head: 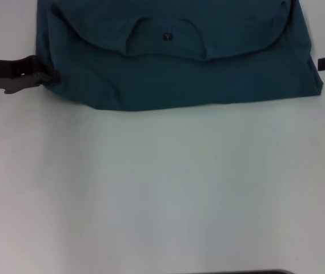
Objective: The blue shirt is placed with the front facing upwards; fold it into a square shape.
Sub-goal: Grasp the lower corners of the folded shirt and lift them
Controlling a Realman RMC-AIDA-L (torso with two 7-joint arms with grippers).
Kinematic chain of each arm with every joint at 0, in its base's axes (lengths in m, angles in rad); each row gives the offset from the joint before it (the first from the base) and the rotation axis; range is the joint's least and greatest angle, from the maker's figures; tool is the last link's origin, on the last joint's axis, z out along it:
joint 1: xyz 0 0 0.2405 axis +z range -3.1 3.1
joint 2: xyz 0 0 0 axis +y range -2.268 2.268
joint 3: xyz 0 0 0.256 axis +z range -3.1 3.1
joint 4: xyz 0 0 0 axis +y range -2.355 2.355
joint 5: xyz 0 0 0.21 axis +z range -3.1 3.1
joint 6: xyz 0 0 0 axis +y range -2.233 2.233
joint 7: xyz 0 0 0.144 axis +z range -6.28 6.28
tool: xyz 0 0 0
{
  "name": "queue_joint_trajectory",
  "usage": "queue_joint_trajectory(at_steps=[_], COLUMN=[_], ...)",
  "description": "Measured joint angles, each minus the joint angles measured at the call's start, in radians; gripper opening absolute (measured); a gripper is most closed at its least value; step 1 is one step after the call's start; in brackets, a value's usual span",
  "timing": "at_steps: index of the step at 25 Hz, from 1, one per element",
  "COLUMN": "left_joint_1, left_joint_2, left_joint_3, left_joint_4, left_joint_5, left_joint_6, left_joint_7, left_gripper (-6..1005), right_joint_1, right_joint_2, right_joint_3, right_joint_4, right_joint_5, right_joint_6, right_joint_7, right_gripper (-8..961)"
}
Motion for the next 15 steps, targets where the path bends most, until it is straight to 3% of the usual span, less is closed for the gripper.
queue_joint_trajectory(at_steps=[6, 15], left_joint_1=[-0.002, -0.002], left_joint_2=[-0.003, -0.005], left_joint_3=[0.0, 0.0], left_joint_4=[-0.011, -0.014], left_joint_5=[-0.001, -0.004], left_joint_6=[0.0, 0.0], left_joint_7=[0.001, 0.001], left_gripper=[0, 1], right_joint_1=[0.008, 0.008], right_joint_2=[0.03, 0.042], right_joint_3=[-0.006, -0.035], right_joint_4=[0.016, 0.071], right_joint_5=[0.0, -0.002], right_joint_6=[0.06, 0.124], right_joint_7=[-0.015, -0.021], right_gripper=[857, 851])
